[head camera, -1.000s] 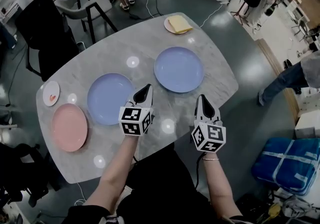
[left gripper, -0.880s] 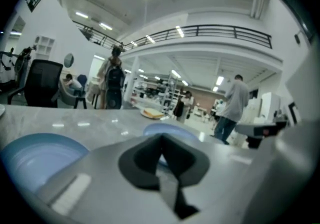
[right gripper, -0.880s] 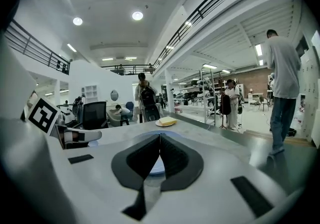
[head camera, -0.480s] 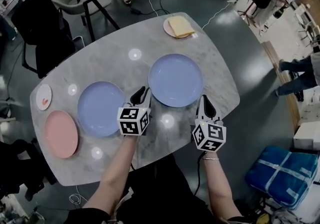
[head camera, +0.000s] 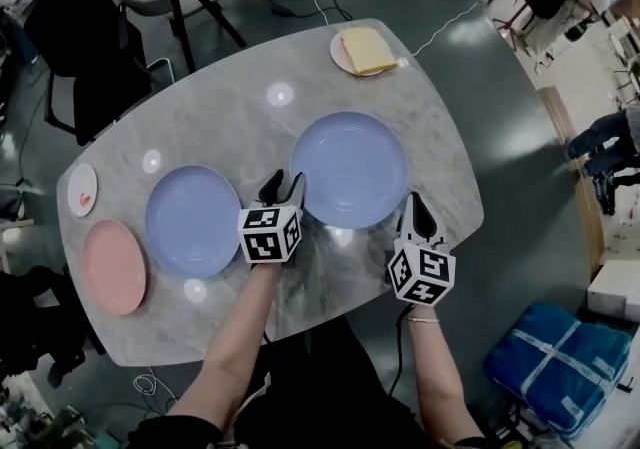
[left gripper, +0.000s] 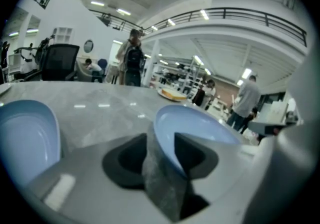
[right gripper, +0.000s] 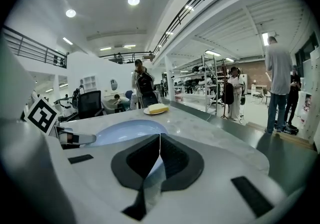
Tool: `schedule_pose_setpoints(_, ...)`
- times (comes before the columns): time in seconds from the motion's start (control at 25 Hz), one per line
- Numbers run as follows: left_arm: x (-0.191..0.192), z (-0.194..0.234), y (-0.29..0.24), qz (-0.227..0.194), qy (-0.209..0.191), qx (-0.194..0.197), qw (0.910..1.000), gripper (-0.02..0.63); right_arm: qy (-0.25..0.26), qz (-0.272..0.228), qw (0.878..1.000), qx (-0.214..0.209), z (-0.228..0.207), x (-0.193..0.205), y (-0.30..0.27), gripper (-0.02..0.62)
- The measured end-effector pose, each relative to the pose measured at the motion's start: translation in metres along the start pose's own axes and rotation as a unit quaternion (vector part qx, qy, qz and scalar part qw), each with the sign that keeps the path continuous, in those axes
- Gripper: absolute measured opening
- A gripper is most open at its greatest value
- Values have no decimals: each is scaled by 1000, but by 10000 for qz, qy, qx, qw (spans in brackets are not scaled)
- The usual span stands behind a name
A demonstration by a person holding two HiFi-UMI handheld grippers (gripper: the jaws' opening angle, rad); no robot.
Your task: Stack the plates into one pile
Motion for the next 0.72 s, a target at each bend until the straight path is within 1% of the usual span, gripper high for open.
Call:
schedule_pose_setpoints(0.12, -1, -1, -9, 107, -44, -95, 9999, 163, -24, 137, 9999, 3, -6, 6, -7, 6)
schedule_pose_setpoints(0.2, -2, -2, -15, 253, -118, -147, 9995, 160, -43, 242, 9997, 11, -10, 10, -10, 6)
schedule_pose_setpoints(0.36, 0, -4, -26, 759, -436, -378, 9954, 113, -82, 396, 9992, 6, -14, 15, -16, 8)
schedule_pose_setpoints(0.4, 0, -3, -28, 852, -484, -446, 9942, 91, -83, 419, 9991, 1, -14, 16, -17, 6)
schedule_pose_setpoints(0.44, 0, -3, -30, 899, -505, -500, 9934, 88, -81, 441, 9990, -4, -14, 17, -18, 8)
schedule_pose_setpoints(0.6, 0, -3, -30, 855, -487, -675, 9929, 80, -81, 551, 9984, -37, -15, 19, -19, 8)
schedule_pose_setpoints(0.72, -2, -3, -30, 771, -403, -730, 9935, 72, -113, 674, 9976, -84, -15, 21, -22, 8)
Point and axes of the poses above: the fingertips, and each gripper's own axes: y backward along the fingers, z to its left, x out of its underside, the point moved 4 cm from there along y, backward along the fingers
